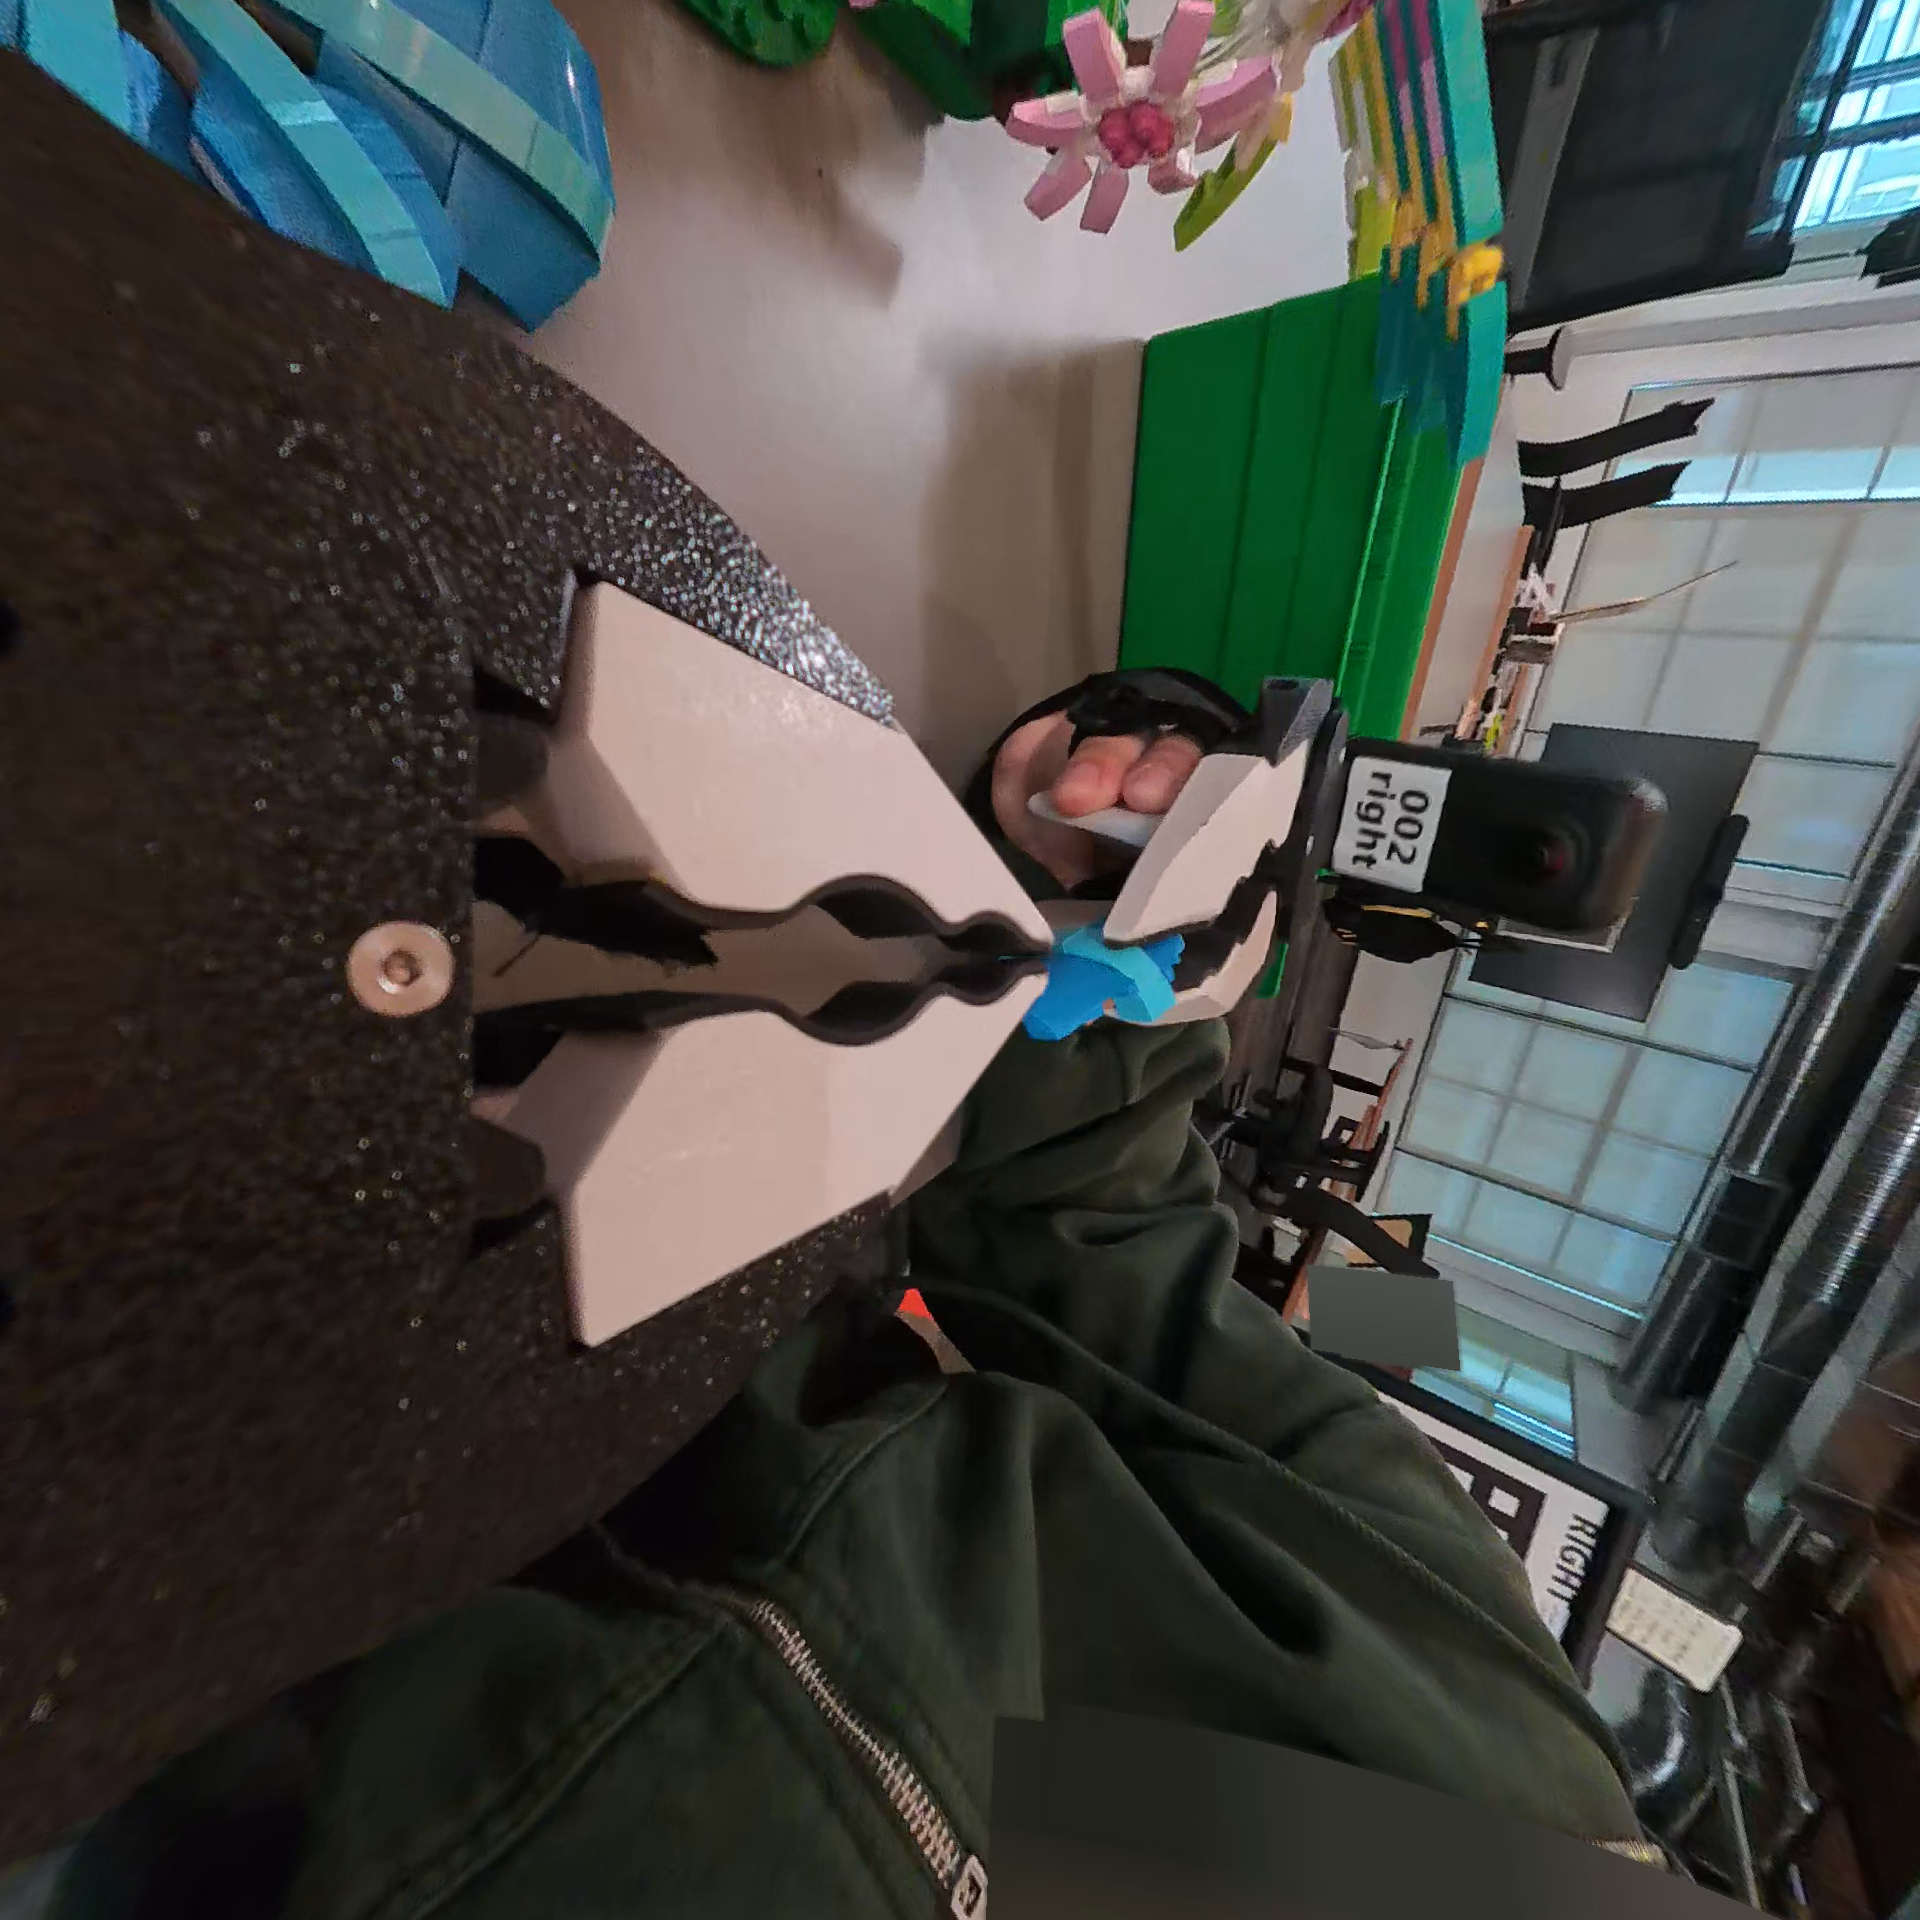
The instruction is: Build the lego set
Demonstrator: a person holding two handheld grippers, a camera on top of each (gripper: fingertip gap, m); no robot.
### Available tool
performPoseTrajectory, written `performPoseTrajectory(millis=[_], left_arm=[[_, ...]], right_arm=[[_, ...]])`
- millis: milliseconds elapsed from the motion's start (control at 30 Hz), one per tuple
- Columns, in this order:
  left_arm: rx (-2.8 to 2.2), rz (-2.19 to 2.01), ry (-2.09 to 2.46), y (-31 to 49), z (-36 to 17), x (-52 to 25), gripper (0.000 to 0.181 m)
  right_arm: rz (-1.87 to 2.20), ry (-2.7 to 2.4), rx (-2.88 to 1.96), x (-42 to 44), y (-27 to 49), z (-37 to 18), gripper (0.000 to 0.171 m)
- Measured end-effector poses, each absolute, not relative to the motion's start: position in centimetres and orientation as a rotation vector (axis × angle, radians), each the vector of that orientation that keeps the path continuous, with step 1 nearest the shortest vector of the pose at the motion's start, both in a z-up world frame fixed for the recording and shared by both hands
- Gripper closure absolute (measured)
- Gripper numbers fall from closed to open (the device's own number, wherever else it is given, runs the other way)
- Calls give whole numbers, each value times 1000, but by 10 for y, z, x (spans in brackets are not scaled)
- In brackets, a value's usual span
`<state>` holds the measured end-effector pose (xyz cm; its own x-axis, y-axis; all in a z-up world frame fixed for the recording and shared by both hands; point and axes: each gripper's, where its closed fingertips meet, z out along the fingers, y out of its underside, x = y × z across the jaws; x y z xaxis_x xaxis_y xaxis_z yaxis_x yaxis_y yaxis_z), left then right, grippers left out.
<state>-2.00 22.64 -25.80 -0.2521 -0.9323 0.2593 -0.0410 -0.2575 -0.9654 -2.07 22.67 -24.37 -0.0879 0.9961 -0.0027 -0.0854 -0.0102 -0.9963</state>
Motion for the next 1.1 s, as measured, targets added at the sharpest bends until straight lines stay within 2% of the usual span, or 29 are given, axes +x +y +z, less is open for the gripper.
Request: performPoseTrajectory(millis=[133, 200, 300, 400, 433, 800, 967, 1033, 1100], left_arm=[[-1260, -1630, 1217, 232, -251, -26, 176], [-1207, -1716, 1254, 222, -247, -30, 122], [-1233, -1672, 1299, 218, -256, -23, 138], [-1232, -1587, 1304, 223, -260, -21, 172], [-1237, -1582, 1281, 228, -258, -23, 175], [-1367, -1212, 1070, 290, -260, -42, 156], [-1437, -1288, 1137, 272, -274, -21, 127], [-1443, -1346, 1156, 262, -277, -12, 126], [-1422, -1386, 1174, 252, -277, -5, 133]], right_arm=[[1297, -1184, -1111, -20, 231, -243, 163], [1259, -1170, -1134, -19, 237, -245, 163], [1269, -1174, -1144, -21, 236, -247, 163], [1280, -1186, -1140, -23, 233, -247, 163], [1264, -1184, -1150, -23, 236, -249, 163], [740, -1092, -1314, -8, 295, -273, 163], [970, -977, -1289, -11, 288, -255, 163], [1060, -958, -1279, -16, 282, -251, 163], [1128, -952, -1263, -23, 276, -247, 163]])
